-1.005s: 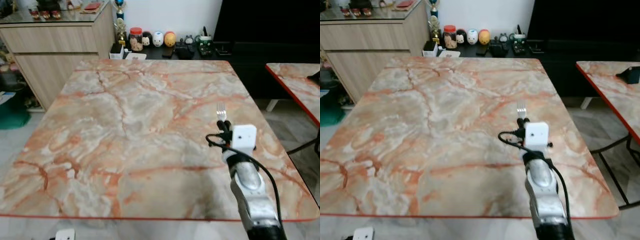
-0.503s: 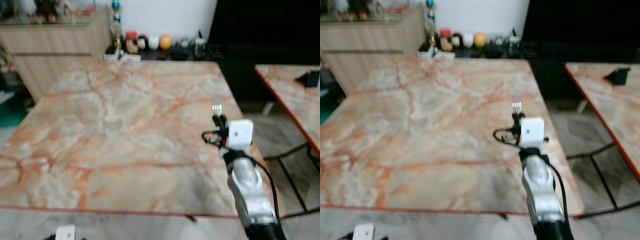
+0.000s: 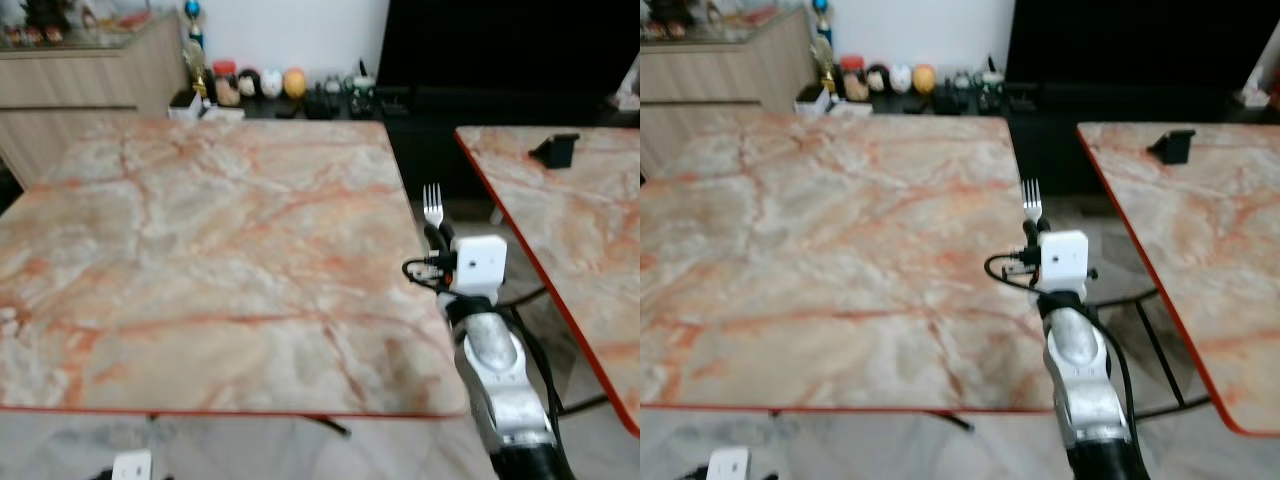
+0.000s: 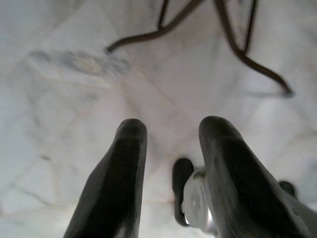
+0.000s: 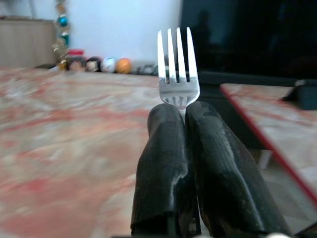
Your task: Setting the table
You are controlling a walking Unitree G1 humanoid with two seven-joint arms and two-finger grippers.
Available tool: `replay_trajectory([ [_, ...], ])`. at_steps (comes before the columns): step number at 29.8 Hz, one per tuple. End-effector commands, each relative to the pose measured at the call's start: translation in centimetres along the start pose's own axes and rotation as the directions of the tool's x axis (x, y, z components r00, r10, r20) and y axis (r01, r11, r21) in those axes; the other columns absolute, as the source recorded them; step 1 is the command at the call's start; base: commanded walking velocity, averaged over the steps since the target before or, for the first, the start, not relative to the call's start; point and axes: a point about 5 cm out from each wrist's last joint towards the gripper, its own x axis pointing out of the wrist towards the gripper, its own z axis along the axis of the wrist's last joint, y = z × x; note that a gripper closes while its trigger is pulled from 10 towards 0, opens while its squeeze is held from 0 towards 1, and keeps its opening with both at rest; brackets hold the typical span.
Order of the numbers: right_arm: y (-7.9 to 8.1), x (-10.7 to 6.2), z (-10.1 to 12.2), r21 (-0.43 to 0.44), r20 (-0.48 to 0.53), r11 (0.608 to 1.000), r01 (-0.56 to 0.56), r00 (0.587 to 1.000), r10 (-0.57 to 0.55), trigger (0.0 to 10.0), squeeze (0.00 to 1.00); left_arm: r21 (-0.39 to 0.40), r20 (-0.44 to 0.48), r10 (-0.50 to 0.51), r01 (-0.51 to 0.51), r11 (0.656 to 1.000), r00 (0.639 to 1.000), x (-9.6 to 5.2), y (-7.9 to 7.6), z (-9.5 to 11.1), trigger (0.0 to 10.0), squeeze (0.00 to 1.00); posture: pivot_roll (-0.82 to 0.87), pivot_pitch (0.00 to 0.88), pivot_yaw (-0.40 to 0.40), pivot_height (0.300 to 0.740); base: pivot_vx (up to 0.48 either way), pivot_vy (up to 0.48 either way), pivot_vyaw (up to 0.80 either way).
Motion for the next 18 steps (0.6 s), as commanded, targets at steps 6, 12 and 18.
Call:
replay_trajectory([
  [6, 0.62, 0.43, 1.1, -0.016, 0.04, 1.0, -0.022, 0.999, 0.023, 10.0, 0.0, 0.006, -0.031, 0.011, -0.01, 1.0, 0.999, -0.22, 0.49, -0.59, 10.0, 0.0, -0.04, 0.0, -0.012, 0.724, 0.0, -0.3, 0.0],
  [12, 0.69, 0.41, 1.17, -0.017, 0.043, 1.0, -0.024, 0.999, 0.025, 10.0, 0.0, 0.004, -0.036, 0.01, -0.01, 1.0, 0.999, -0.21, 0.46, -0.63, 10.0, 0.0, -0.04, 0.0, -0.016, 0.724, 0.0, -0.299, 0.0],
  [18, 0.66, 0.51, 1.26, -0.017, 0.045, 1.0, -0.024, 0.999, 0.025, 10.0, 0.0, 0.003, -0.045, 0.012, -0.012, 1.0, 0.999, -0.25, 0.56, -0.77, 10.0, 0.0, -0.03, 0.0, -0.016, 0.724, 0.0, -0.301, 0.0],
])
